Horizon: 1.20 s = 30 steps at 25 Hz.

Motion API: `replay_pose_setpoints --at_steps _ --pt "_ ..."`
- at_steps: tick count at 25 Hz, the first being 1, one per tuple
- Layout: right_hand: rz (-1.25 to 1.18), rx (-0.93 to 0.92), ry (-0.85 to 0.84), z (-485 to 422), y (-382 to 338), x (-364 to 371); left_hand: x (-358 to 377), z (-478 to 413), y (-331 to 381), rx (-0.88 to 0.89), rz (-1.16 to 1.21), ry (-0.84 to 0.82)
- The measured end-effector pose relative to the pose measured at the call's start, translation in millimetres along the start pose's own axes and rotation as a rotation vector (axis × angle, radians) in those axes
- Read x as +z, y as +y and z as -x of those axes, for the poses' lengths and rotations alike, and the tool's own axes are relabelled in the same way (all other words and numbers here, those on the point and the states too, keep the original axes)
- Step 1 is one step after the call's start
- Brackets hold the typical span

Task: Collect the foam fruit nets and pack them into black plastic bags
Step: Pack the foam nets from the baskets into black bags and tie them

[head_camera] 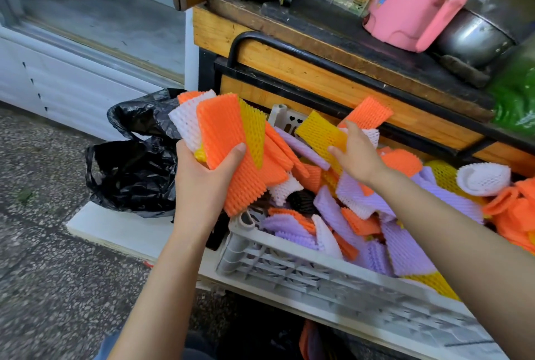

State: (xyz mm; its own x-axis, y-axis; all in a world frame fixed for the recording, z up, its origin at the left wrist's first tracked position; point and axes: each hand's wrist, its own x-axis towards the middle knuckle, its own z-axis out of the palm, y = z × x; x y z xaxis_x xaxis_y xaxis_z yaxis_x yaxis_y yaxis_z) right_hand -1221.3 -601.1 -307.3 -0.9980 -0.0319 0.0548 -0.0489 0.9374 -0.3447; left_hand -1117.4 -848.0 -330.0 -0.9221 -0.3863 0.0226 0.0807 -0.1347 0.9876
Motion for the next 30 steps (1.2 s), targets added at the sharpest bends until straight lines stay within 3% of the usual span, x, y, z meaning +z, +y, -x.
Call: replay_pose_setpoints --at_steps 4,10,12,14,17,19,30 --pt "0.126 -0.005 0.082 -12.8 5.0 7.5 -9.9 -10.0 -4.3 -0.014 -0.036 0.027" --pt "0.160 -0.090 0.507 -10.2 -37.2 -29.6 -22.1 -16.4 -9.2 -0.042 -0.018 0.071" --pt "0.200 -0.172 0.460 -9.5 -56.3 -23.3 -21.8 -16.1 -9.5 -0.037 -0.024 0.068" --pt "0.187 -0.254 0.282 -3.9 -70.0 0.0 -19.9 -14.4 -8.9 -0.035 -0.036 0.057" --pt "0.103 -0.239 0.028 7.2 -83.0 32.8 -19.4 -11.5 -7.6 -0.035 -0.057 0.044" --pt "0.129 -0.191 -0.034 9.6 -83.9 45.2 -22.0 -11.5 -8.7 -0.029 -0.058 0.041" --pt "0.042 -0.072 0.305 31.6 -62.3 -11.3 -21.6 -10.2 -11.0 0.031 -0.117 -0.022"
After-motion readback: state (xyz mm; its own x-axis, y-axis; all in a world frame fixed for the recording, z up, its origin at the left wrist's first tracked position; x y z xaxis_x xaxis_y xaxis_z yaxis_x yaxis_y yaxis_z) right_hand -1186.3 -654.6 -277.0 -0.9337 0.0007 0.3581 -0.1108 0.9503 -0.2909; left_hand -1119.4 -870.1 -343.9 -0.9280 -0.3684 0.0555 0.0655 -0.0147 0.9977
